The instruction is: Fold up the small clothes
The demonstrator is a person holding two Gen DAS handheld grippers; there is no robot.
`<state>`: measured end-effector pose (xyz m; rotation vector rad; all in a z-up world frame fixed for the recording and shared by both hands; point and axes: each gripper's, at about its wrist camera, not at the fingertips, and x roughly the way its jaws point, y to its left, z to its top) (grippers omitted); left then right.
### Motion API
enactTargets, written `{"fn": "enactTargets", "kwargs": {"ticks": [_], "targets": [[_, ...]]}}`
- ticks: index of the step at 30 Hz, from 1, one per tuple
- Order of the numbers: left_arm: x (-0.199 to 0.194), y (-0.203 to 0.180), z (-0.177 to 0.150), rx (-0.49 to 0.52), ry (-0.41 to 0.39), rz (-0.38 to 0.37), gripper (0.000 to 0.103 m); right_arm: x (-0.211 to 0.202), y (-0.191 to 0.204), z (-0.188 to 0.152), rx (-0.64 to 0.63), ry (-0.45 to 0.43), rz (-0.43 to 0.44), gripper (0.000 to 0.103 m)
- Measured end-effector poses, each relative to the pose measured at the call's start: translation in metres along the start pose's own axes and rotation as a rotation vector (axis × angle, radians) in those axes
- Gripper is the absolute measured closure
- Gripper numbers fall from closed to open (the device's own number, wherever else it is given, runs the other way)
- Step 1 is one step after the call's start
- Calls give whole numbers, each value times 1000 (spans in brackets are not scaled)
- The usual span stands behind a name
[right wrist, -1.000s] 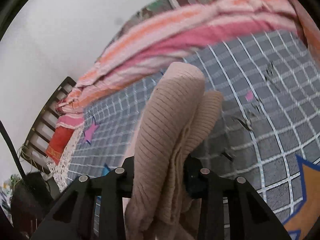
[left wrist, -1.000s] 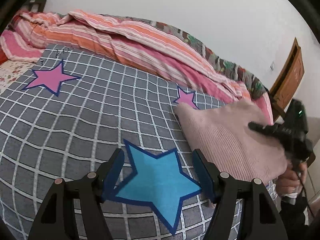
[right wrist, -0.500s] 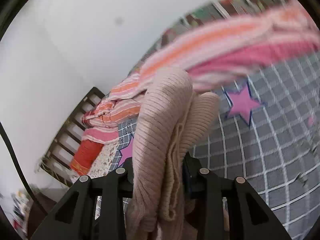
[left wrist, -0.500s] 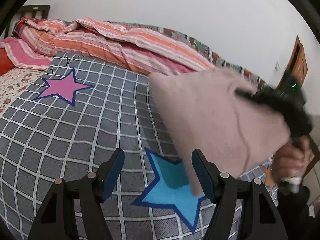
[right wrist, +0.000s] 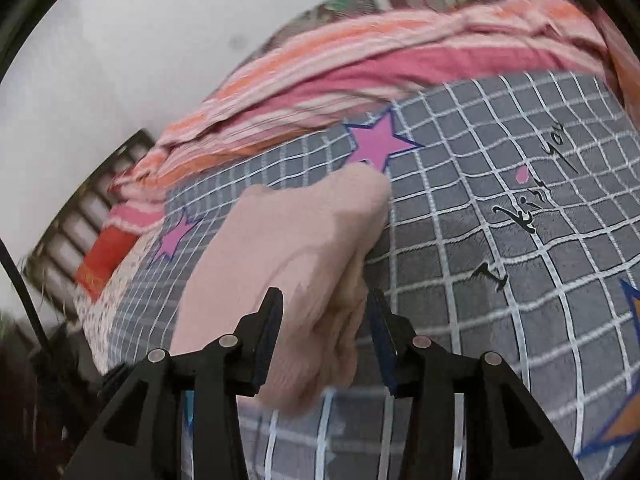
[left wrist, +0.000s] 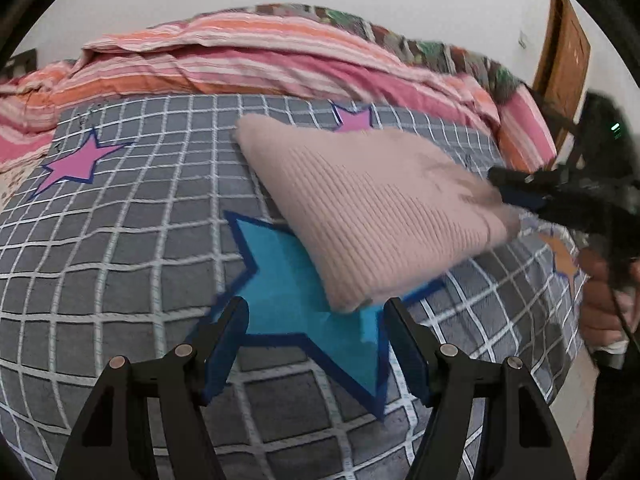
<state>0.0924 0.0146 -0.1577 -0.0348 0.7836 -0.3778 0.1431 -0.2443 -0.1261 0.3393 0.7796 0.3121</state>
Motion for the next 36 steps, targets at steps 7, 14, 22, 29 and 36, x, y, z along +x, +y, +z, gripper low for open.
{"fn": "enactTargets", "kwargs": {"ticks": [7, 14, 22, 29, 36], "targets": [[4, -20, 11, 19, -24, 32, 87, 17, 8, -11, -4, 33, -34, 86], [1, 8, 7, -99, -29, -21, 91, 13, -9, -18, 16, -24, -30, 98], [-16, 12, -4, -102, -35, -9, 73, 9, -1, -8, -36, -30, -45, 59], [-38, 35, 6, -180, -100, -2, 46, 49, 4, 25, -29, 16, -94, 84], [-16, 31, 51, -172, -126, -1, 46, 44, -4, 24, -92, -25, -92, 90]]}}
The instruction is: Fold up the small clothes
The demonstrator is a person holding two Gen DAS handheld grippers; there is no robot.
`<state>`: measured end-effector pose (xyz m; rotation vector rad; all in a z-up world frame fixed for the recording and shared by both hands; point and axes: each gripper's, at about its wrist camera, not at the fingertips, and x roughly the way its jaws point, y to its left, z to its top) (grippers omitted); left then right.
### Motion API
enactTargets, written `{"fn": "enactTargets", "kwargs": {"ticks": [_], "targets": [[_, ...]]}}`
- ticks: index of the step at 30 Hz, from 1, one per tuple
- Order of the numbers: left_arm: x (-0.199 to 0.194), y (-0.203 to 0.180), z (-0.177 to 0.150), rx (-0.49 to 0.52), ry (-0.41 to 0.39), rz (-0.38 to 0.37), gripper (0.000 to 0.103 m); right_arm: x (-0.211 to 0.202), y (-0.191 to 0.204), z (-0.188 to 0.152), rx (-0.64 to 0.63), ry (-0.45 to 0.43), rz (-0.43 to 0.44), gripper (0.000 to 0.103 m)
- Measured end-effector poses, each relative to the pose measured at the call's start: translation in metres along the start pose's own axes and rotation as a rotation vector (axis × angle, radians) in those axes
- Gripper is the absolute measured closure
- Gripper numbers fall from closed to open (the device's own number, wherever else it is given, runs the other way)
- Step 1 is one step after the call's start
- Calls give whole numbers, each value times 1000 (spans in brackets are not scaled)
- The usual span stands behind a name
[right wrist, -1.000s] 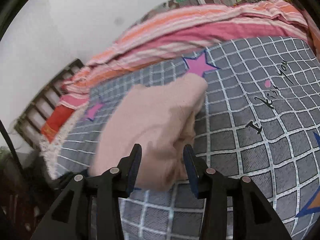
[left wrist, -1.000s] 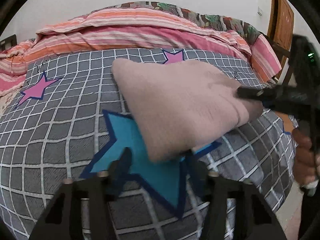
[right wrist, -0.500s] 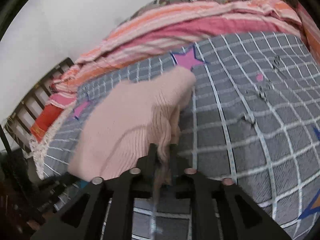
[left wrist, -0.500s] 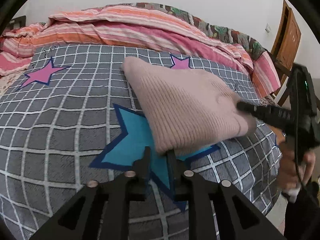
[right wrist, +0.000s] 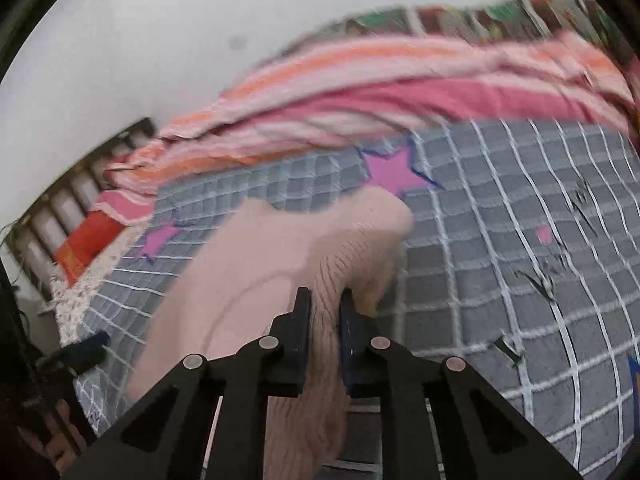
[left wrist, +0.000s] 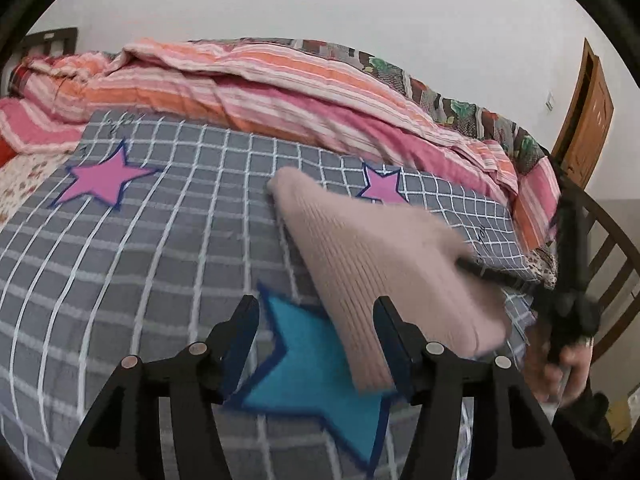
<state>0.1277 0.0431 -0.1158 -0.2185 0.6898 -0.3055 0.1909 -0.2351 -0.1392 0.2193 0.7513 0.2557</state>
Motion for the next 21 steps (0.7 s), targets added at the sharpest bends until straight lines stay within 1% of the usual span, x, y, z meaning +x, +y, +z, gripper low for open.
{"fn": "enactTargets", "kwargs": {"ticks": [1, 2, 5, 8, 9, 10, 11, 14, 15, 16, 17, 18, 21], "targets": [[8, -4, 7, 10, 4, -6, 46, 10, -3, -3, 0, 38, -27, 90], [18, -8, 14, 25, 14, -5, 46, 14, -2, -6, -16, 49, -46, 90], [42, -18, 32, 78, 39, 19, 46, 1, 7, 2, -72, 20, -48, 83], [73, -20, 43, 81, 87, 86, 46, -9, 14, 16, -84, -46, -71, 81], [81, -20, 44, 81, 101, 103, 45, -7, 19, 22, -108, -57, -74, 81], [88, -20, 42, 85, 109, 112, 43, -2, 21, 24, -121, -47, -73, 81], [93, -20, 40, 94, 115, 121, 43, 6, 23, 26, -130, -25, -78, 81], [100, -22, 30, 124, 100, 154, 35, 37, 16, 21, -129, 47, -136, 81], [100, -22, 29, 128, 95, 160, 33, 41, 13, 20, -129, 44, -143, 82], [101, -22, 27, 128, 92, 159, 33, 45, 9, 16, -132, 30, -183, 80], [102, -22, 26, 127, 90, 163, 33, 48, 8, 14, -136, 32, -204, 79], [102, -23, 26, 130, 88, 169, 32, 50, 7, 12, -134, 32, -208, 78], [104, -26, 20, 151, 56, 192, 30, 54, 0, 10, -112, 38, -198, 78]]}}
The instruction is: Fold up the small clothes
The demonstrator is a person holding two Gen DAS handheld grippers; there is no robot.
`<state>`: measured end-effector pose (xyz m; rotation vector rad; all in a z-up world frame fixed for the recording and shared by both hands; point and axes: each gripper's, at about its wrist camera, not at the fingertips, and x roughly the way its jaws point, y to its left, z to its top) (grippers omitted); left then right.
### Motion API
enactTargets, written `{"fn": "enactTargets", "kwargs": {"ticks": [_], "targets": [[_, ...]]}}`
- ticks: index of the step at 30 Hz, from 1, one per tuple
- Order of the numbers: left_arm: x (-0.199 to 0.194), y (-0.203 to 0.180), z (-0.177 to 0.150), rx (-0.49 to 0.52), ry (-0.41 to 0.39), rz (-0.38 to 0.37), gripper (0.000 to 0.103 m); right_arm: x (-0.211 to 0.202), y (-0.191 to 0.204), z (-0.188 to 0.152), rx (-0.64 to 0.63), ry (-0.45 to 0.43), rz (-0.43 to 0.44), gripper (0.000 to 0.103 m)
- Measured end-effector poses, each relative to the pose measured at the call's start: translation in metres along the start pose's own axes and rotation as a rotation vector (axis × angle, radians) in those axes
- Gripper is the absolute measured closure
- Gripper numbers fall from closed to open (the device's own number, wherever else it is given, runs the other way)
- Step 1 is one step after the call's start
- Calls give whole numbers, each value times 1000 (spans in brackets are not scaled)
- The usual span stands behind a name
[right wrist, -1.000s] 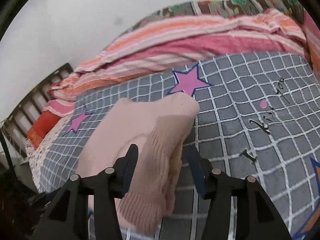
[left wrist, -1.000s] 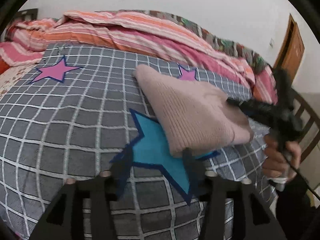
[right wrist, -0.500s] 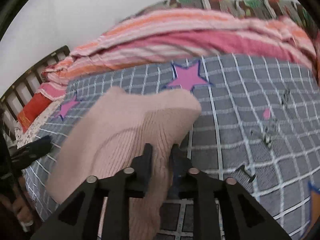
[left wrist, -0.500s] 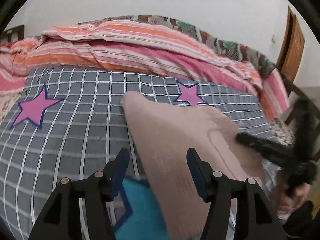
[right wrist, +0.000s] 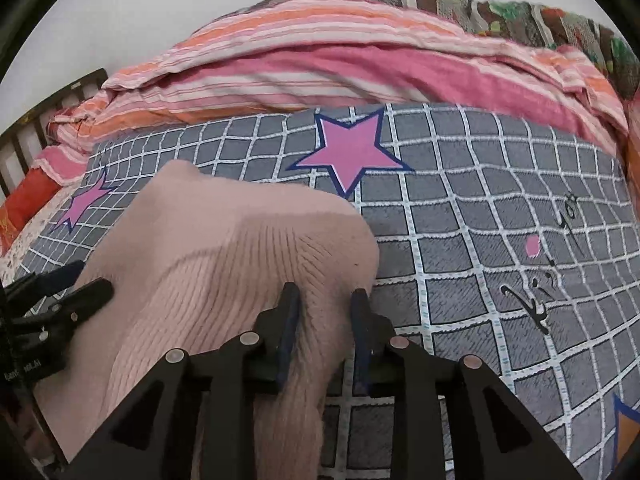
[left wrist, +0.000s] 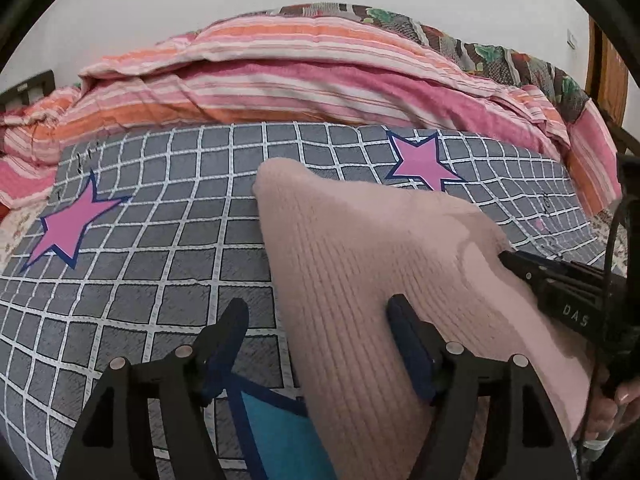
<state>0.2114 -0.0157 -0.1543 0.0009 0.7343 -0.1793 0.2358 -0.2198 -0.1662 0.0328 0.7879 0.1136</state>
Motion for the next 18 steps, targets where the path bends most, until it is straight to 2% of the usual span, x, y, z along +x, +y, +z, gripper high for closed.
{"fn": "enactTargets", "kwargs": {"ticks": [7, 18], "targets": [[0, 2, -7, -19, -43, -1, 29, 2, 2, -5, -5, -28, -13, 78], [0, 1, -10, -15, -64, 10, 29, 2, 3, -7, -9, -44, -20, 78]]}}
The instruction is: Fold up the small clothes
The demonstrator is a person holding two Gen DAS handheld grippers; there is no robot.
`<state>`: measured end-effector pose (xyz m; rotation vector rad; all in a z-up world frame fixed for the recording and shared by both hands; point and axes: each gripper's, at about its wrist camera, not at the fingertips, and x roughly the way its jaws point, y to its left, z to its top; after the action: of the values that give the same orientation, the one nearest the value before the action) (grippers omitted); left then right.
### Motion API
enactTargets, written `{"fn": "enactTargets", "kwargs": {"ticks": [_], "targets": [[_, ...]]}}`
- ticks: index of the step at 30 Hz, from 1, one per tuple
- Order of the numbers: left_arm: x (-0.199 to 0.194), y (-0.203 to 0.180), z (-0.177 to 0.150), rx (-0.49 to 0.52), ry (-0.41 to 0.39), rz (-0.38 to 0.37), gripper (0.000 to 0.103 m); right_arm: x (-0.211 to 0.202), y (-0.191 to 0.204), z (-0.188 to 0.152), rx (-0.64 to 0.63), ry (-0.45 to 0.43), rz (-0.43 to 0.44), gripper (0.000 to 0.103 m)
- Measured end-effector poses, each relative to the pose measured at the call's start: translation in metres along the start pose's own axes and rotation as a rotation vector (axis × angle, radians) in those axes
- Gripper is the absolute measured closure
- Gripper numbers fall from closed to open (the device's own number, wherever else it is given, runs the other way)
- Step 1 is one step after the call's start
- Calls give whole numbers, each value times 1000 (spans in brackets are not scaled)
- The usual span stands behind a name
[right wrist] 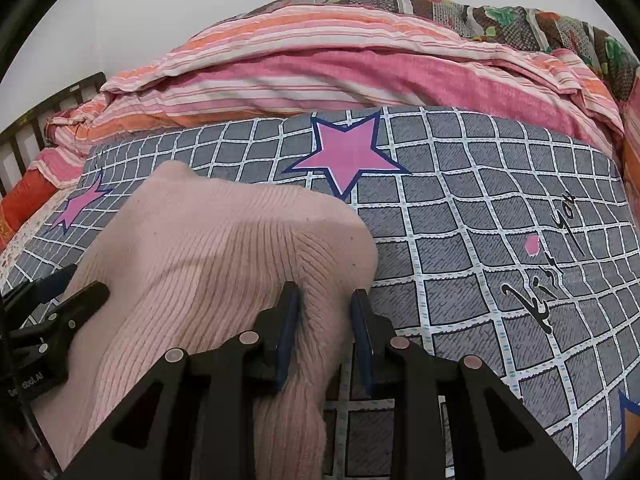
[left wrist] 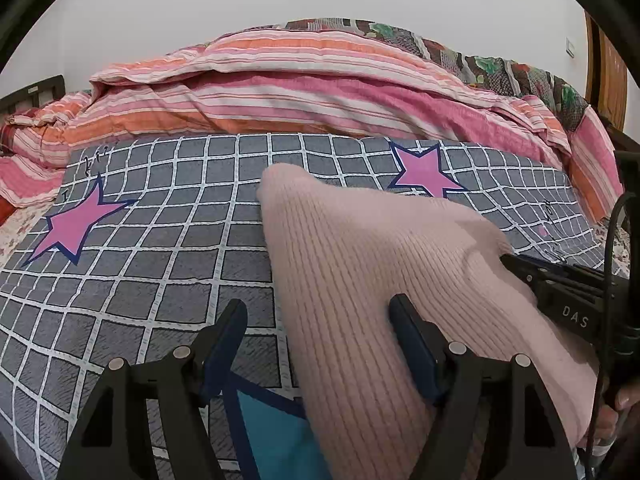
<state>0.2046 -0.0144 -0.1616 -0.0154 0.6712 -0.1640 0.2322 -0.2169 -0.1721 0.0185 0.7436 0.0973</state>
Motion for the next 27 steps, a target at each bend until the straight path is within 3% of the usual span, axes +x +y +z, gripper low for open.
{"fn": "enactTargets", "kwargs": {"ticks": [14, 27], "targets": [[-1, 0, -2, -7, -11, 1, 29, -4, 1, -2, 3, -18, -2, 77], [-1, 2, -2, -17, -13, -8, 28, -3, -7, -2, 53, -17, 23, 68]]}}
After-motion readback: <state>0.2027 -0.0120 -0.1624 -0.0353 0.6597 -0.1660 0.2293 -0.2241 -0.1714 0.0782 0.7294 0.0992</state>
